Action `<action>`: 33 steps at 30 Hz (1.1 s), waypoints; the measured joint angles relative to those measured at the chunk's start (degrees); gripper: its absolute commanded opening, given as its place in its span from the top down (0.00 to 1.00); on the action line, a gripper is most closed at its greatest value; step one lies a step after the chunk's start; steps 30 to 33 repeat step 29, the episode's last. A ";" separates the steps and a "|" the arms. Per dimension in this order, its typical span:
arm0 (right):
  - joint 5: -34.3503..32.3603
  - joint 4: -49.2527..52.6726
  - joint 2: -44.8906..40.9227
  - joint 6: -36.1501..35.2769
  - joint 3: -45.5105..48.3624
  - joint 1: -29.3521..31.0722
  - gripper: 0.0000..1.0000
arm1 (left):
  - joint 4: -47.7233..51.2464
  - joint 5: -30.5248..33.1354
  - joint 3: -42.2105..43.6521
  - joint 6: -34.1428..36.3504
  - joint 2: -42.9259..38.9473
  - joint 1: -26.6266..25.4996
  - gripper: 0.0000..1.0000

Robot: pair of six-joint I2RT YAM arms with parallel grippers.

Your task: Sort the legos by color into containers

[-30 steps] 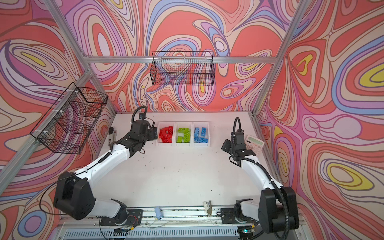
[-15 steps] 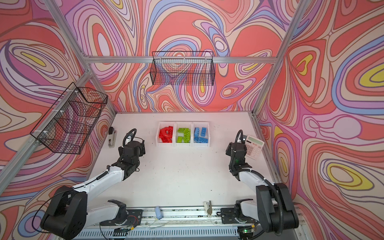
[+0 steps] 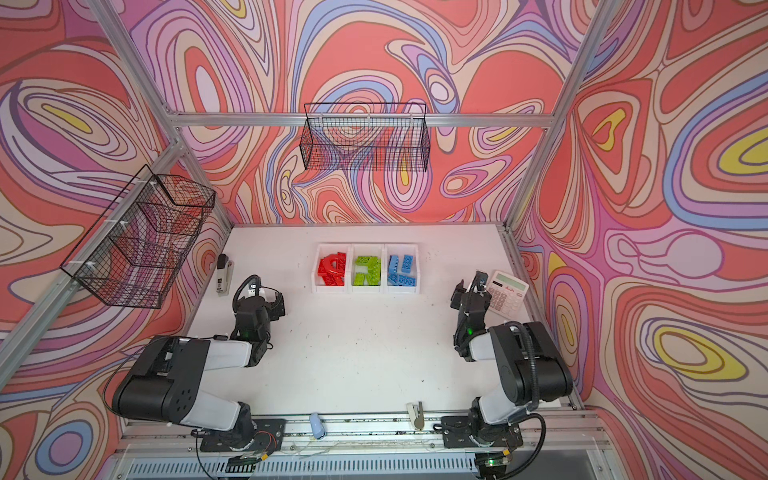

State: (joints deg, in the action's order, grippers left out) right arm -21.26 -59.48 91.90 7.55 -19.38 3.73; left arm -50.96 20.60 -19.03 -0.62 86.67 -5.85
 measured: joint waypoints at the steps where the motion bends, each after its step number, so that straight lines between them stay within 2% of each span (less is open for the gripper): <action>1: 0.61 -1.90 1.55 -0.37 0.07 -0.33 0.34 | -0.85 -1.27 -0.28 0.00 1.03 0.37 0.03; 5: 2.43 -6.54 5.27 -1.49 0.92 -0.76 0.33 | -0.24 -5.31 -0.92 -0.02 1.62 1.66 0.00; 6: 2.75 -6.80 5.44 -1.73 0.70 -0.74 0.28 | 0.07 -6.19 -1.16 -0.07 1.60 2.03 0.00; 8: 3.02 -6.60 5.46 -1.92 -0.22 -0.57 0.02 | 0.13 -7.41 -1.55 -0.09 1.62 2.54 0.00; 33: 3.28 -6.58 5.51 -3.63 -1.46 0.07 0.02 | 0.04 -9.70 -1.62 -0.11 1.62 2.80 0.00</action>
